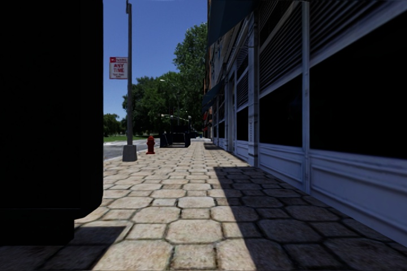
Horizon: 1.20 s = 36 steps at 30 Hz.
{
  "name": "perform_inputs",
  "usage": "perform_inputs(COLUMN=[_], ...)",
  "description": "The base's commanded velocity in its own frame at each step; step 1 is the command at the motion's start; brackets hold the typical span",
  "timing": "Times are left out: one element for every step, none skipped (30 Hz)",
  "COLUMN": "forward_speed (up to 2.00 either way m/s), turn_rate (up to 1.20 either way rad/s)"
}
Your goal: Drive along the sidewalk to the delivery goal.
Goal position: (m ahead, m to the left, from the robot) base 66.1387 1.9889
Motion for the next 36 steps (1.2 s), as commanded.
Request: perform_inputs(forward_speed=[2.00,2.00,2.00,2.00,2.00,2.00,2.00,2.00,2.00,2.00,2.00,2.00,2.00,2.00,2.00,2.00,2.00,2.00,2.00,2.00,2.00,2.00,2.00,2.00,2.00,2.00,2.00,2.00,2.00,2.00,2.00,2.00,2.00,2.00,2.00,2.00], turn_rate=[0.00,0.00,0.00,0.00,0.00,0.00,0.00,0.00,0.00,0.00,0.00,0.00,0.00,0.00,0.00,0.00,0.00,0.00,0.00,0.00,0.00,0.00,0.00,0.00,0.00,0.00,0.00,0.00,0.00,0.00,0.00,0.00,0.00,0.00,0.00,0.00])
